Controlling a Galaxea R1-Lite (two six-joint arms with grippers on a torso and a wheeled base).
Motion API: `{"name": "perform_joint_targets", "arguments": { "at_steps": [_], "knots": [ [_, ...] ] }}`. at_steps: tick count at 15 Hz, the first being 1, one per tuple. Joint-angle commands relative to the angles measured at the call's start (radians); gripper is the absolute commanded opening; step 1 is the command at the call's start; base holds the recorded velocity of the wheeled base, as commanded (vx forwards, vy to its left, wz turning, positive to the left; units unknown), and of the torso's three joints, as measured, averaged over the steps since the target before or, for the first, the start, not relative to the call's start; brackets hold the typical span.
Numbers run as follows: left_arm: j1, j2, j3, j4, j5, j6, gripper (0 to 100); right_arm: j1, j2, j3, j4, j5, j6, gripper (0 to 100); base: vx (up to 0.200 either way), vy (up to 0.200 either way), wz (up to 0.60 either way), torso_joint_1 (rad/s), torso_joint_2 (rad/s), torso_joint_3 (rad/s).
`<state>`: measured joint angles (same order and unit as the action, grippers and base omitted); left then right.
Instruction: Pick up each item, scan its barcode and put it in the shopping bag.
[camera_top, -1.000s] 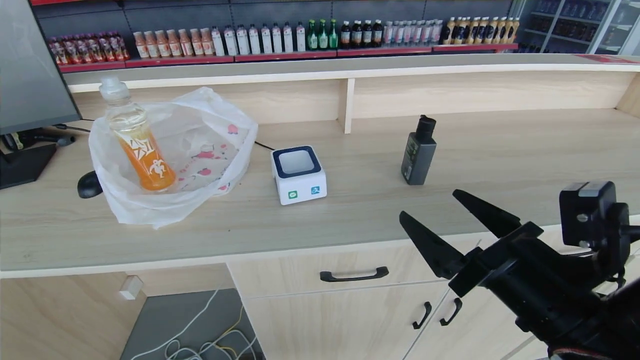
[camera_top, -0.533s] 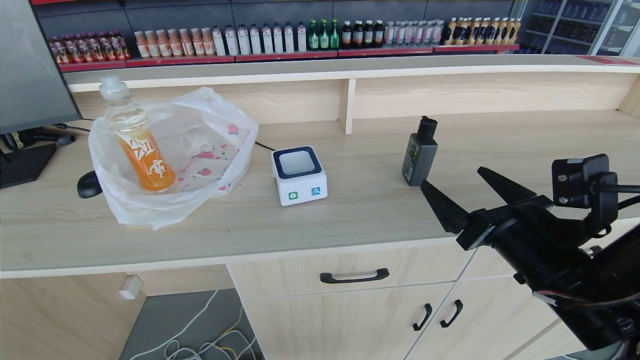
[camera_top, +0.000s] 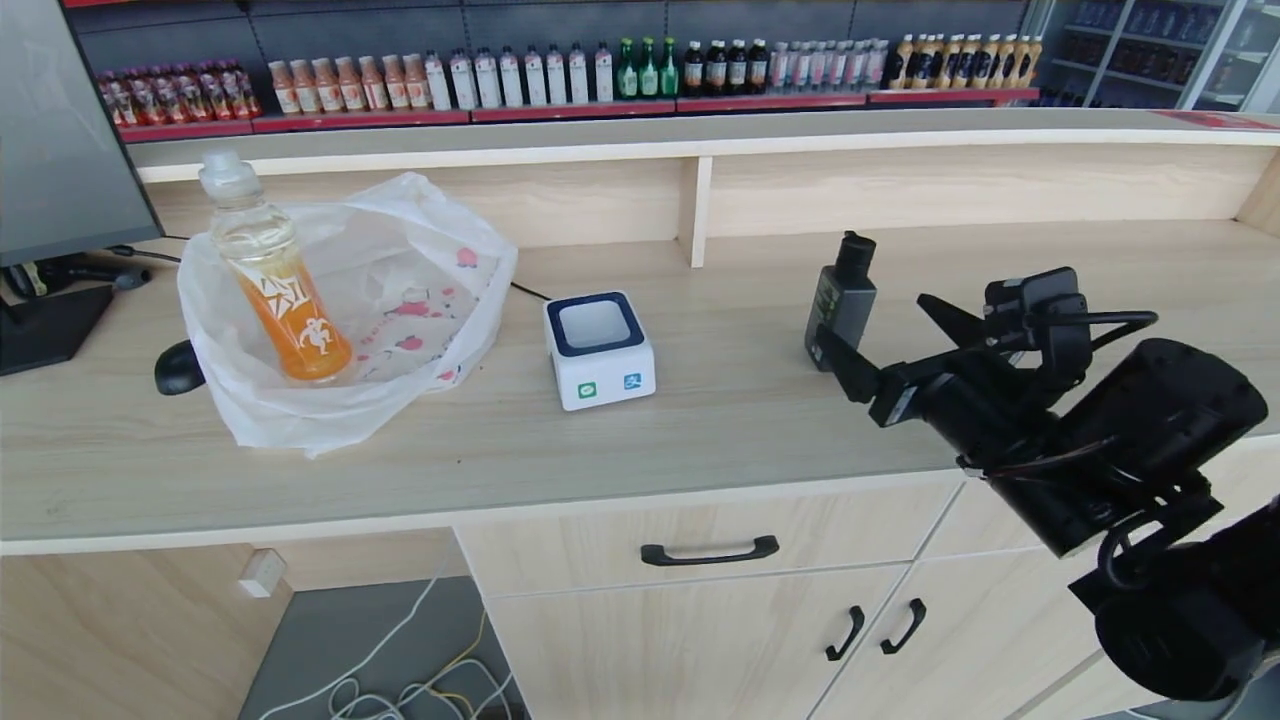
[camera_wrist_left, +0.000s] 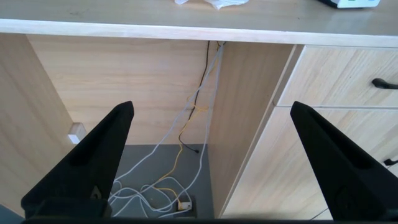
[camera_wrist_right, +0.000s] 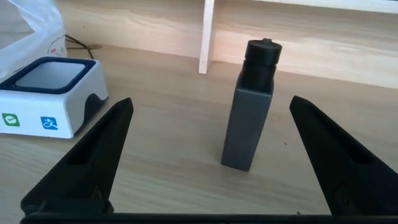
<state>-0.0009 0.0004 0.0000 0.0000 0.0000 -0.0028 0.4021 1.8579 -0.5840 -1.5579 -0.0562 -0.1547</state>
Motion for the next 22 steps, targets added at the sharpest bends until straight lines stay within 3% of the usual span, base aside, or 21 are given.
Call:
{"name": "perform_joint_targets", "arguments": {
  "at_steps": [1,6,9,22],
  "knots": [
    [0.001,0.0,0.0,0.0,0.0,0.0,100,-0.009,0.038,-0.086,0.082,0.001,0.052,100,0.0,0.0,0.0,0.0,0.0,0.0],
    [0.001,0.0,0.0,0.0,0.0,0.0,100,0.003,0.035,-0.284,0.297,-0.001,0.066,100,0.0,0.0,0.0,0.0,0.0,0.0],
    [0.001,0.0,0.0,0.0,0.0,0.0,100,-0.025,0.081,-0.356,0.3,0.001,0.066,100,0.0,0.0,0.0,0.0,0.0,0.0],
    [0.001,0.0,0.0,0.0,0.0,0.0,100,-0.082,0.142,-0.421,0.311,0.018,0.109,100,0.0,0.0,0.0,0.0,0.0,0.0]
  ]
}}
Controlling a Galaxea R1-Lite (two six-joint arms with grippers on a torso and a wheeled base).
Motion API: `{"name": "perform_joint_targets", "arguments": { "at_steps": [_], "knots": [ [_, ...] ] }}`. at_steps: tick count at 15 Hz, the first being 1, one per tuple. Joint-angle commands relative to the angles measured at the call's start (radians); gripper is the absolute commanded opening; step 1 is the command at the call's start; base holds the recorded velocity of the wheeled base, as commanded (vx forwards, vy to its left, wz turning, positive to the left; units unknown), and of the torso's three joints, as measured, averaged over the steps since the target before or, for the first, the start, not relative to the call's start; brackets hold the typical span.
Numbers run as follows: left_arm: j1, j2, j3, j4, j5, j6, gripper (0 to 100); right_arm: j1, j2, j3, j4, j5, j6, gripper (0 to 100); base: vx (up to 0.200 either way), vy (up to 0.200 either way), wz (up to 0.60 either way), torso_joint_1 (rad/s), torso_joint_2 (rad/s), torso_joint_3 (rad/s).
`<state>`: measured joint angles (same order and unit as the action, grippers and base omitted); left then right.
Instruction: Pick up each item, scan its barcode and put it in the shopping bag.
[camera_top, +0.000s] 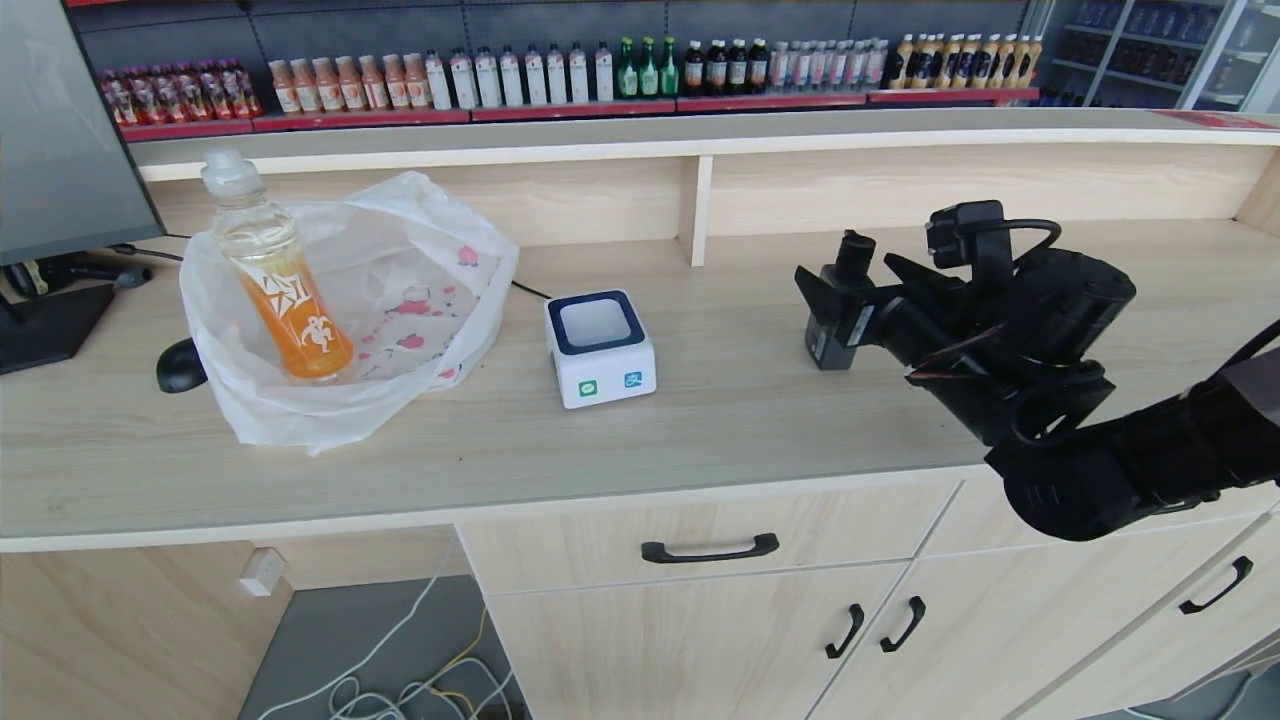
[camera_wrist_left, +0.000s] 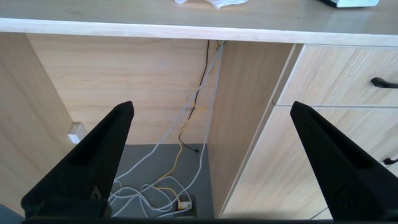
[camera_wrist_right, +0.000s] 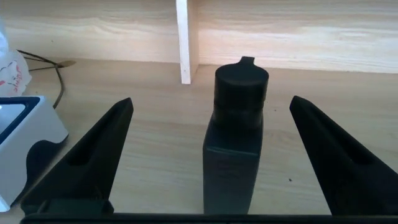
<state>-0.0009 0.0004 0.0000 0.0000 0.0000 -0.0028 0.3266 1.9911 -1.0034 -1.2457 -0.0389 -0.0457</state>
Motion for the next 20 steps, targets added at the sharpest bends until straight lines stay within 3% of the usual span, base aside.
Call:
{"name": "perform_joint_targets", "arguments": {
  "at_steps": [1,9,20],
  "knots": [
    [-0.001,0.0,0.0,0.0,0.0,0.0,100,-0.011,0.018,-0.018,-0.001,0.001,0.0,100,0.0,0.0,0.0,0.0,0.0,0.0],
    [-0.001,0.0,0.0,0.0,0.0,0.0,100,-0.018,0.118,-0.123,-0.006,-0.001,0.044,100,0.0,0.0,0.0,0.0,0.0,0.0],
    [-0.001,0.0,0.0,0.0,0.0,0.0,100,-0.024,0.158,-0.144,-0.008,-0.004,0.05,100,0.0,0.0,0.0,0.0,0.0,0.0]
  ]
}}
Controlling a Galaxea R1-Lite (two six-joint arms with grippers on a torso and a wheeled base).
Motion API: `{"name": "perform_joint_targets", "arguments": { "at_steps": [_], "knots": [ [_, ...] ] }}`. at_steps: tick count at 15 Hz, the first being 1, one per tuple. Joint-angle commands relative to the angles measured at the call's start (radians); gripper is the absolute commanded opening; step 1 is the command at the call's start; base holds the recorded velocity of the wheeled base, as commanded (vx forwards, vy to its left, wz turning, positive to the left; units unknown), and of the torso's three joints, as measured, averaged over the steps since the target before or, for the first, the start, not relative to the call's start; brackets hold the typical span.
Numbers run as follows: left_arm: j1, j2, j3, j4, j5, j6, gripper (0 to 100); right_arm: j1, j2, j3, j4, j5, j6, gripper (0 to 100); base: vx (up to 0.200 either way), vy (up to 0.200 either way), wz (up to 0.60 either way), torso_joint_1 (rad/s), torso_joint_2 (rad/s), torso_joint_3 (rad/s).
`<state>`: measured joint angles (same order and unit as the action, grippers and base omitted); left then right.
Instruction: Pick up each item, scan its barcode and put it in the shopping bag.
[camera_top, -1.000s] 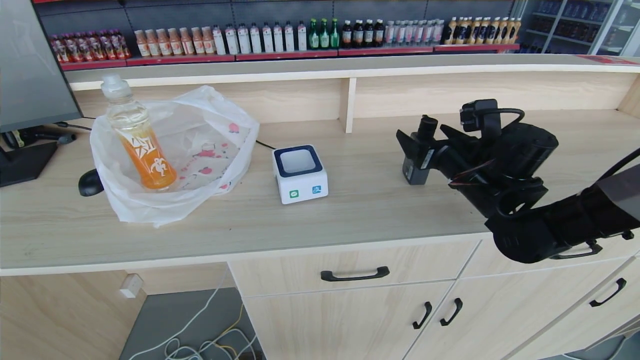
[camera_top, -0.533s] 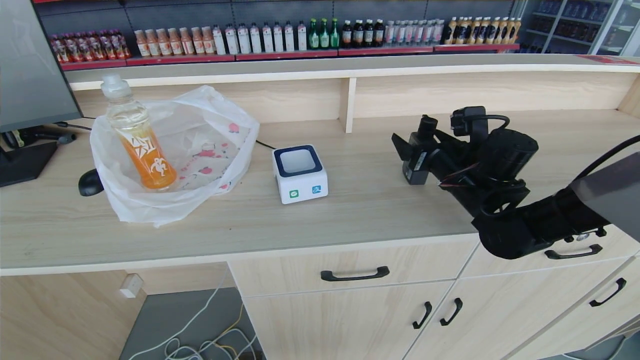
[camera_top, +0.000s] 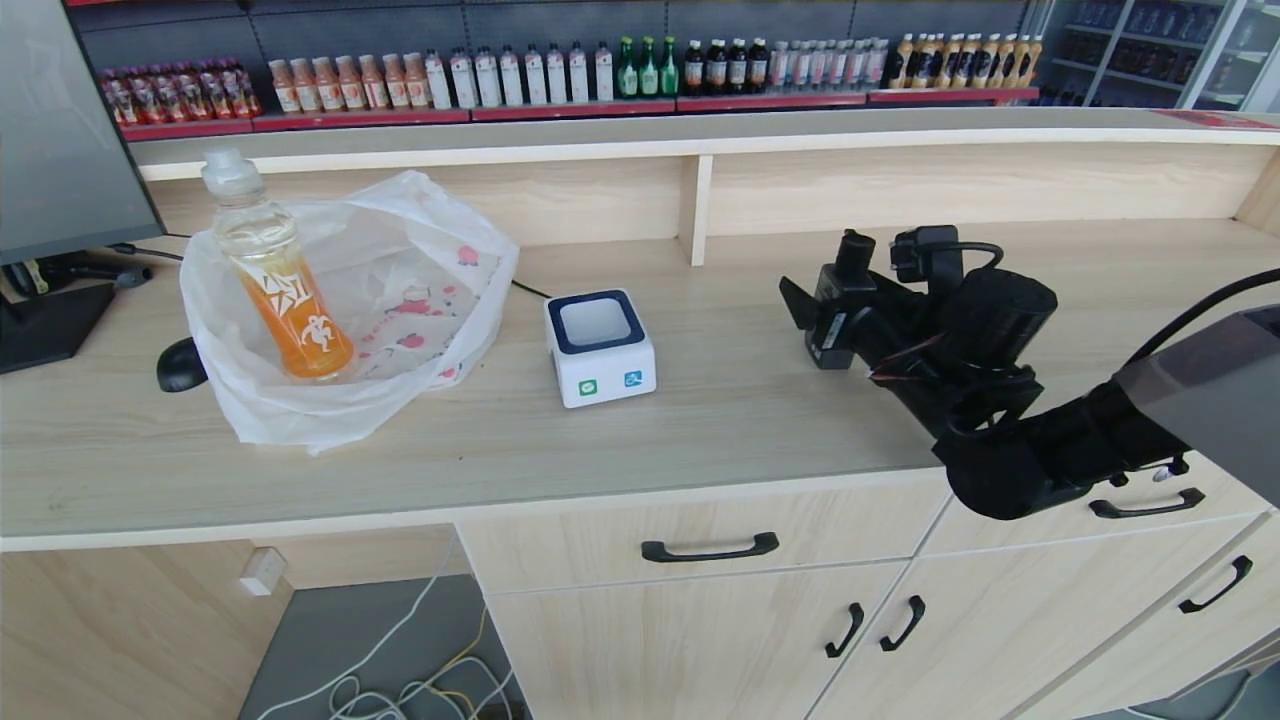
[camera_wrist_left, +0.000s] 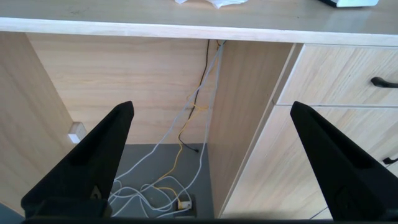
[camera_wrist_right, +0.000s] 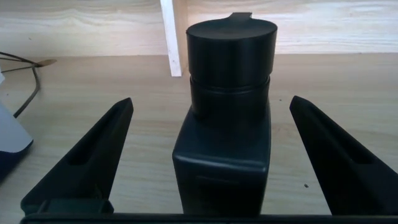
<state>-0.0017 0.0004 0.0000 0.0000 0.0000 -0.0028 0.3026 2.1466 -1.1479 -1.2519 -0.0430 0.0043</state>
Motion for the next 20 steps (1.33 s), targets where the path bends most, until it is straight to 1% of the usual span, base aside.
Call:
{"name": "perform_joint_targets", "arguments": {
  "at_steps": [1,12,15,19,20],
  "knots": [
    [0.002,0.0,0.0,0.0,0.0,0.0,100,0.001,0.003,0.0,0.0,0.0,0.002,100,0.0,0.0,0.0,0.0,0.0,0.0],
    [0.002,0.0,0.0,0.0,0.0,0.0,100,0.001,0.039,0.007,-0.007,-0.003,0.002,100,0.0,0.0,0.0,0.0,0.0,0.0],
    [0.002,0.0,0.0,0.0,0.0,0.0,100,0.001,0.067,0.016,-0.043,-0.005,0.003,100,0.0,0.0,0.0,0.0,0.0,0.0],
    [0.002,0.0,0.0,0.0,0.0,0.0,100,0.0,0.067,0.013,-0.043,-0.005,0.006,100,0.0,0.0,0.0,0.0,0.0,0.0],
    [0.002,0.0,0.0,0.0,0.0,0.0,100,0.0,0.067,0.013,-0.043,-0.005,0.008,0,0.0,0.0,0.0,0.0,0.0,0.0]
  ]
}}
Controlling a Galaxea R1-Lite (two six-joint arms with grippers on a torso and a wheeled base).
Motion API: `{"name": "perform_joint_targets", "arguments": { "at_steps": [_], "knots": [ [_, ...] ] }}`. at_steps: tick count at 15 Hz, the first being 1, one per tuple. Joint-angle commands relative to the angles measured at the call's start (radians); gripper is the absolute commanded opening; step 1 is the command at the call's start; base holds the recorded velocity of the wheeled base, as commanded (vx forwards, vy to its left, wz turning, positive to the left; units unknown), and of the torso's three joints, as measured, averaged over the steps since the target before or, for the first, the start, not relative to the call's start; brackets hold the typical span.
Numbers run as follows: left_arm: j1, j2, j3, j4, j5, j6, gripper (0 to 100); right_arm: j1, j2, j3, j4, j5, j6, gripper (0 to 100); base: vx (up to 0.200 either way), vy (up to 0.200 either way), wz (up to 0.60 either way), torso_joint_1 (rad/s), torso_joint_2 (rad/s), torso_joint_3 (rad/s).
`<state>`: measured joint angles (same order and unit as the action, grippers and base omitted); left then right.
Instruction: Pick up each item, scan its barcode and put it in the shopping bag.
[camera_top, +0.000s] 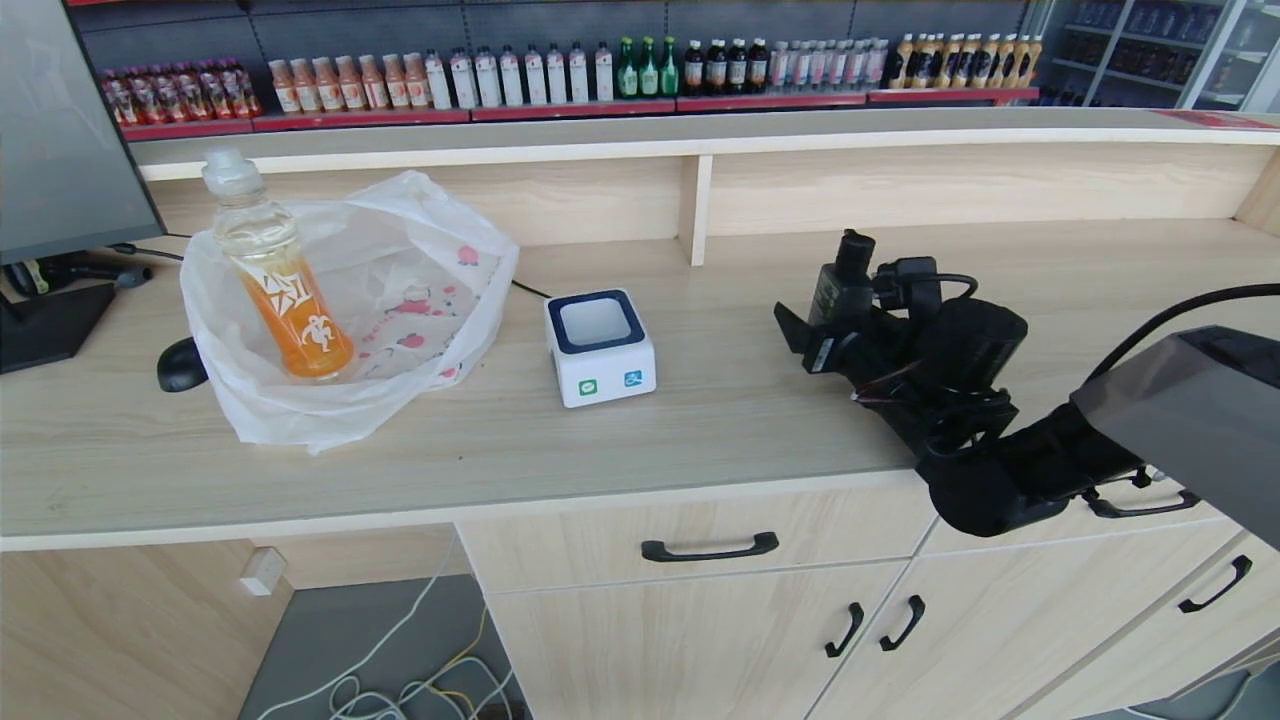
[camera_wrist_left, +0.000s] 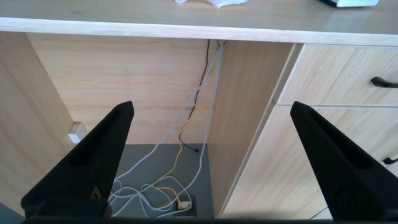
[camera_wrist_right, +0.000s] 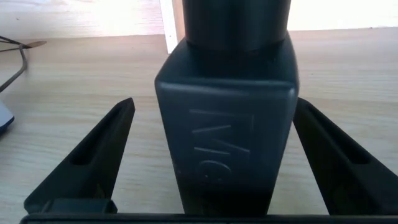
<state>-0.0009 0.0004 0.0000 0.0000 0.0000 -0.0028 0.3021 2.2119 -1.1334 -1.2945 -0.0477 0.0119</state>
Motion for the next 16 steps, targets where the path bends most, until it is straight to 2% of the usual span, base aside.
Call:
{"name": "perform_joint_targets", "arguments": {
  "at_steps": [1,13,16],
  "knots": [
    [-0.001,0.0,0.0,0.0,0.0,0.0,100,0.0,0.002,-0.003,0.0,0.0,0.002,0,0.0,0.0,0.0,0.0,0.0,0.0],
    [-0.001,0.0,0.0,0.0,0.0,0.0,100,0.002,-0.04,0.009,-0.002,0.003,0.008,0,0.0,0.0,0.0,0.0,0.0,0.0],
    [0.001,0.0,0.0,0.0,0.0,0.0,100,0.008,-0.115,0.08,-0.002,0.008,0.01,0,0.0,0.0,0.0,0.0,0.0,0.0]
  ]
}}
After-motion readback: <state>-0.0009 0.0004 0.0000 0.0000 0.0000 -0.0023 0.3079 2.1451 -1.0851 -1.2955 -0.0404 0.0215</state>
